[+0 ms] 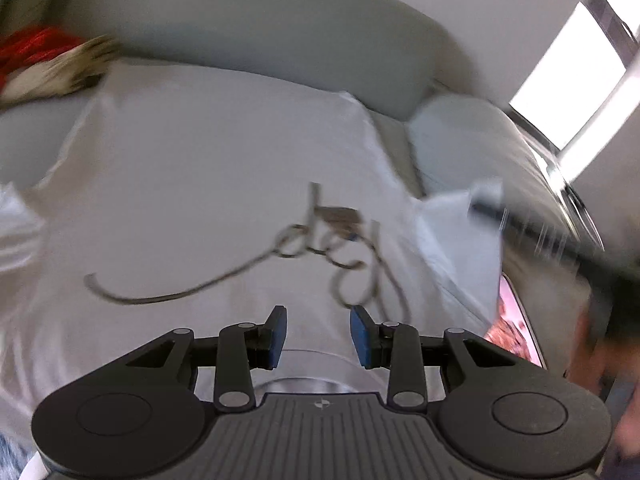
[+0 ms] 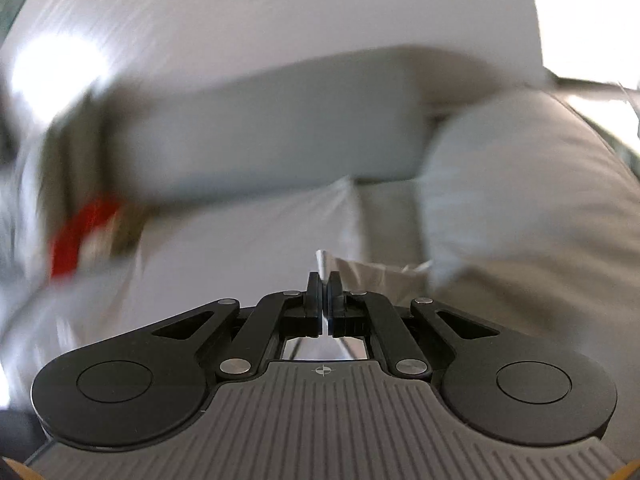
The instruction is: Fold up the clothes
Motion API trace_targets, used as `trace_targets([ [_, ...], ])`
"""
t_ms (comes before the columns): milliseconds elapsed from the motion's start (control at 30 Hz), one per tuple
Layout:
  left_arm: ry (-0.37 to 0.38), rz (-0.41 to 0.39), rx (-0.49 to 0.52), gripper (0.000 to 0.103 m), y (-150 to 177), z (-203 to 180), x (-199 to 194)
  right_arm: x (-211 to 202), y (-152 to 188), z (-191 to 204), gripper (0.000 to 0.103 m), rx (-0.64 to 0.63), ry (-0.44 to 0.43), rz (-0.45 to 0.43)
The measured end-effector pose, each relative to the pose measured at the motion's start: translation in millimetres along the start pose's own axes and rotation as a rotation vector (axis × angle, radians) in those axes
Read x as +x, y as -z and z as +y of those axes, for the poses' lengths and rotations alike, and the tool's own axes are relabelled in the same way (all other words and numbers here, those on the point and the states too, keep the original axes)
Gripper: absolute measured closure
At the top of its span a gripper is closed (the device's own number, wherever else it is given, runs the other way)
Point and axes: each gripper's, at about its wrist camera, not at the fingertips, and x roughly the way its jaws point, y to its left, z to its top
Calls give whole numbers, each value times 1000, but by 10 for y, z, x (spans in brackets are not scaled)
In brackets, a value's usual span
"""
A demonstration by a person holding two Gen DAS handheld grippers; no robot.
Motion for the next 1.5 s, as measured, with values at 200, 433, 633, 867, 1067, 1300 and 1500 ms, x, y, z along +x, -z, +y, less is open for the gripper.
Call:
trace_targets([
  [200, -13, 14, -59, 70, 37, 204, 17, 227, 601, 658, 100, -366, 4, 180],
  [433, 29, 31, -46, 70, -3, 143, 164, 110, 604, 538, 62, -331, -12, 212],
  [633, 75, 7, 87, 72, -257, -215, 444, -105, 321, -481, 64, 184, 96, 100],
  [867, 44, 6, 251, 74, -480, -714, 1012, 411, 211, -1019, 62, 369, -11, 196],
  [1067, 32, 7, 272, 74, -547, -738, 1242, 1012, 175, -777, 80, 268, -65, 293],
  [1300, -25, 19, 329, 74, -581, -792, 1443, 954, 325, -956, 102, 362, 130, 254],
  [1500, -11, -57, 279, 74, -638, -748, 1348, 682, 195, -933, 89, 418, -53, 129],
])
